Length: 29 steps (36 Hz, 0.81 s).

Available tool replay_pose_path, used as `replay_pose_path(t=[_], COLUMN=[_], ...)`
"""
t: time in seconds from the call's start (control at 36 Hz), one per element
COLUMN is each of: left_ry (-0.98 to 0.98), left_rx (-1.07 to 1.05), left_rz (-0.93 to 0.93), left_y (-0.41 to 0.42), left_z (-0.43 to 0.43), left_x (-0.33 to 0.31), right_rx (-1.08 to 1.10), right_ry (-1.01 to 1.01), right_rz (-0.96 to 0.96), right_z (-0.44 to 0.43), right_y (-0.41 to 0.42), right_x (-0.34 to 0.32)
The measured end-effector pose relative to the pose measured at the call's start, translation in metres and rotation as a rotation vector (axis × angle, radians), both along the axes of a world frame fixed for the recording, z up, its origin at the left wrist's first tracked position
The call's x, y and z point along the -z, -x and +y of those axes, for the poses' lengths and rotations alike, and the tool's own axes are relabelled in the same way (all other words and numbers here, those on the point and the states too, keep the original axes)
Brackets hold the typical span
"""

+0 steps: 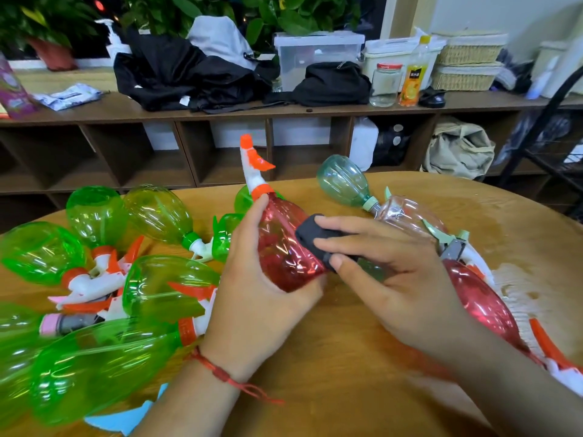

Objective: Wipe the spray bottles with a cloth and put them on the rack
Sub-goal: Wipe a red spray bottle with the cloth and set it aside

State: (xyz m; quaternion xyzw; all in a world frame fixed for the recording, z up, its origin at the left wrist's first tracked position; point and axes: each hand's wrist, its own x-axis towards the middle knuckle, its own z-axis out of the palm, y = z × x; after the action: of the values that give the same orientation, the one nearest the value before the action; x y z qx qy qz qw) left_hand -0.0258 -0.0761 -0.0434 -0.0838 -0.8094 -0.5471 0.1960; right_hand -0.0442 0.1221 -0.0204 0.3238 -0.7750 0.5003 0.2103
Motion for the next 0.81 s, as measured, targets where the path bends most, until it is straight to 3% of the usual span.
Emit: replay_pose_path(t=[0.17,0.28,0.44,0.67,0.81], left_ry=[-0.058,-0.063,0.105,0.351,0.307], left_rx=[0.014,0.135,0.293,0.15,0.065], left_rz=[-0.008,-0.022,-0.014,0.081,0.089], left_y=[-0.003,-0.007,-0.018,-0.011,-0.006], left_z=[0.004,0.003,0.007,0.006,0.005], left_x=[0.0,-0.004,-0.009,-0.007,-0.004], right_rx=[-0.019,-0.062,-0.108,-0.062,-0.018], right_ry=[-0.003,0.145,0.384,0.31,0.172], right_rz=[-0.012,-0.182,-0.419,-0.356,-0.255], right_z=[0.003,0.005,0.008,0.009,0.004], right_y=[0.002,0.003,0.007,0.009,0.006], right_x=[-0.002,-0.003,-0.01,-0.004,-0.001])
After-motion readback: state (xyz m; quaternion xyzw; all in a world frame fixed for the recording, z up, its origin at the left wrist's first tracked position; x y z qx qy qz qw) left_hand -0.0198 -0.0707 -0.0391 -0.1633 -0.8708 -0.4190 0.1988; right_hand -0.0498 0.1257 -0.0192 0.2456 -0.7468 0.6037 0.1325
